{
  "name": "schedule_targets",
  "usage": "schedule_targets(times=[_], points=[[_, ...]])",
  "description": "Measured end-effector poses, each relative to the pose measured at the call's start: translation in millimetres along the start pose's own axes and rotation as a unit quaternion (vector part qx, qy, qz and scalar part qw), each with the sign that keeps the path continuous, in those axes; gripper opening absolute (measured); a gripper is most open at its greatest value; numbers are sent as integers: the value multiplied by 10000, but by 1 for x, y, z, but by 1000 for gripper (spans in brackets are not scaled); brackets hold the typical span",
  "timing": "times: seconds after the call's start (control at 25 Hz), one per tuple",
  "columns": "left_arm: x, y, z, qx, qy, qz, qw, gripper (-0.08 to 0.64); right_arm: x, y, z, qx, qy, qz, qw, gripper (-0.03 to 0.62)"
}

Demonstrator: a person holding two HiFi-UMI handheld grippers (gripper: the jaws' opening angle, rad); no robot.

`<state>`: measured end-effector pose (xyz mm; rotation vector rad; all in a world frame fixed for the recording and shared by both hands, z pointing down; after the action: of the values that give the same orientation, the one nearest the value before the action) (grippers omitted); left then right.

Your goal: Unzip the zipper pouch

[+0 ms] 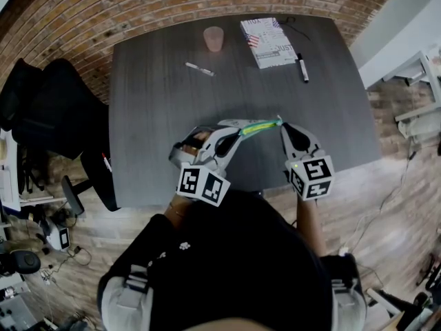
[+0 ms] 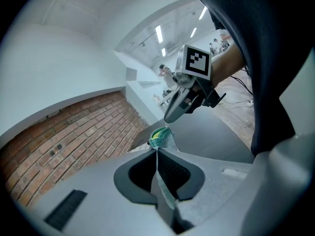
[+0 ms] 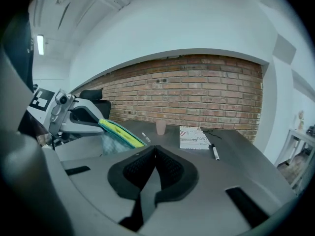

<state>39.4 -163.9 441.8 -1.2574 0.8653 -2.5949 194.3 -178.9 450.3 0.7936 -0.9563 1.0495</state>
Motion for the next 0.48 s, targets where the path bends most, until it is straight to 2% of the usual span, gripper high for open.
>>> schedule_targets(times=[0.48], points=[[5, 1, -4, -52, 33, -130, 9999, 5, 7, -12, -5, 169, 109, 28, 9998, 2]])
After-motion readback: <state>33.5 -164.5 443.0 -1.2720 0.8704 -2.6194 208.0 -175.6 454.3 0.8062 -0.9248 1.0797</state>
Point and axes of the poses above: the fingertips, and each gripper's own axes: z forward along the fingers, y to its left, x out of its underside, the point moved 4 cm from there along -z, backward along the fingers, and after that the axes turned 10 degrees about x, right-handed, at the moved point
